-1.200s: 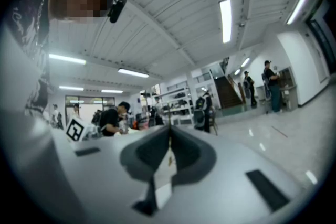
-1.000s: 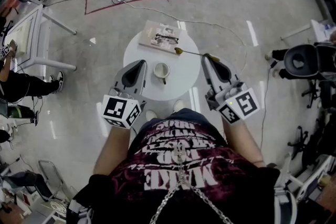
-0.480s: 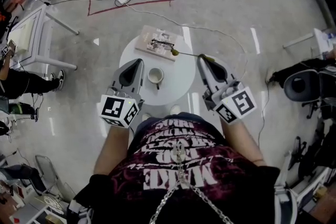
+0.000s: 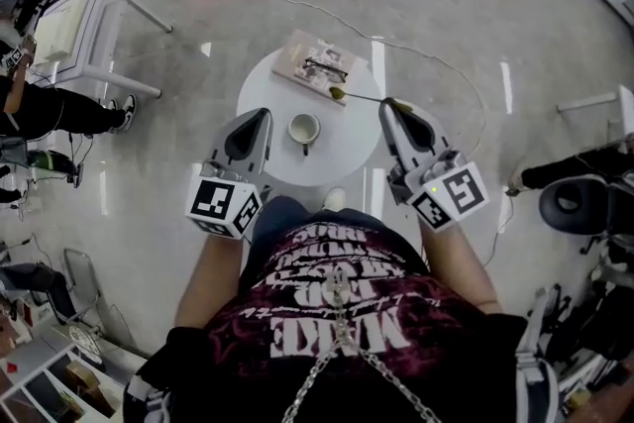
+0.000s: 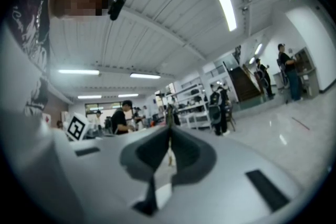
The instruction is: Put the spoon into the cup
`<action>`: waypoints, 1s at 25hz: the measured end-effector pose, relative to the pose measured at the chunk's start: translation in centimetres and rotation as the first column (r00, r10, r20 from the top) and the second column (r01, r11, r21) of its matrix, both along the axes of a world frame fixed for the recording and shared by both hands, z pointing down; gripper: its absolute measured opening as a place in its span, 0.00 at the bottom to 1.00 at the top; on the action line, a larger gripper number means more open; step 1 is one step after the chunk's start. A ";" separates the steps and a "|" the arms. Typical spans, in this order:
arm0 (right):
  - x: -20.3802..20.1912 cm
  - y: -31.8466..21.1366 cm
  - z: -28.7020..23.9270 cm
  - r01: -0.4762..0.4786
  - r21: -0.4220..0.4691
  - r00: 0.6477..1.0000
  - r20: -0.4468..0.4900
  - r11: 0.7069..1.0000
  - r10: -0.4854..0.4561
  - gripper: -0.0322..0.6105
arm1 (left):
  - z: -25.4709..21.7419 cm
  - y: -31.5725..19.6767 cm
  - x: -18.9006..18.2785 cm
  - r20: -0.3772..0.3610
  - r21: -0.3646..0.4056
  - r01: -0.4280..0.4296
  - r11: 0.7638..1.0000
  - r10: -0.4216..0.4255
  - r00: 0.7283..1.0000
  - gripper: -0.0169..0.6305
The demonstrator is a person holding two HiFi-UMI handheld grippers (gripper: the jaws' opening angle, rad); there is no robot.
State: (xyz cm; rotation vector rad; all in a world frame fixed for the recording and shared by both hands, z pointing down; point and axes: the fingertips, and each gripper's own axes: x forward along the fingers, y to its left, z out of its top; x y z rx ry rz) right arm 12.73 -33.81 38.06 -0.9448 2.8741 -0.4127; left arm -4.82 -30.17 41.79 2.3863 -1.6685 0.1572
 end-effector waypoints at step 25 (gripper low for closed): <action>-7.3 -0.2 7.4 -0.085 -0.122 0.985 -0.160 0.989 0.065 0.11 | 7.4 -1.8 -5.5 -0.036 -0.131 -0.133 0.982 0.130 0.991 0.07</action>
